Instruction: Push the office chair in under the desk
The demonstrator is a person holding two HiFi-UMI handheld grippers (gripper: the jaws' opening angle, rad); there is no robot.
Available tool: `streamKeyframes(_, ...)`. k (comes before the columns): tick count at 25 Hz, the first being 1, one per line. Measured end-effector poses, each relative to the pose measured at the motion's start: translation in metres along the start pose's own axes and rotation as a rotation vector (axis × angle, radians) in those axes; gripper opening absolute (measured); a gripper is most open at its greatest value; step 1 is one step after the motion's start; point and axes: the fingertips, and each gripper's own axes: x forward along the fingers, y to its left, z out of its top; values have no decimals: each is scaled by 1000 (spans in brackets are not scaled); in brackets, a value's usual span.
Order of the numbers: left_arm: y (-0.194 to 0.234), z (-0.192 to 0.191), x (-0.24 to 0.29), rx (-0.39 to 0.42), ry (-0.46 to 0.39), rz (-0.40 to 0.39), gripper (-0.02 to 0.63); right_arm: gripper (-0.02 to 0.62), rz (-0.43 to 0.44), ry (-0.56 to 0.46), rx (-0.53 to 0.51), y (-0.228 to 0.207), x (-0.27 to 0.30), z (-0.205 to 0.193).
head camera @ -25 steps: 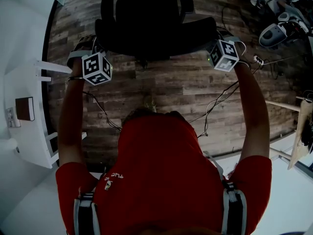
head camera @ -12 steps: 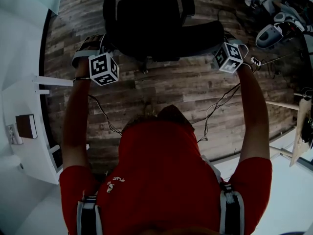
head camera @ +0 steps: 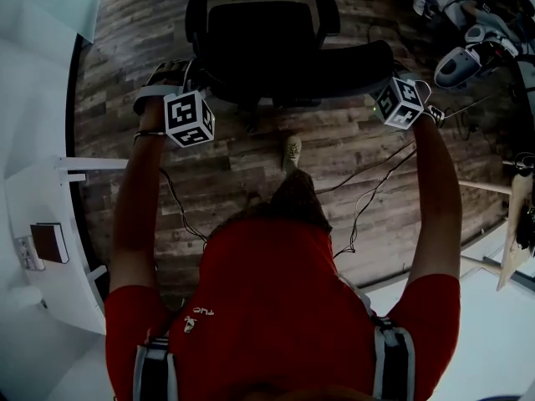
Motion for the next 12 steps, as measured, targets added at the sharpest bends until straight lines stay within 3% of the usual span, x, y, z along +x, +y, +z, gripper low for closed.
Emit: streamKeyframes(12, 80, 25, 109, 6, 11, -25, 115, 129, -11, 16, -5, -102, 56, -81)
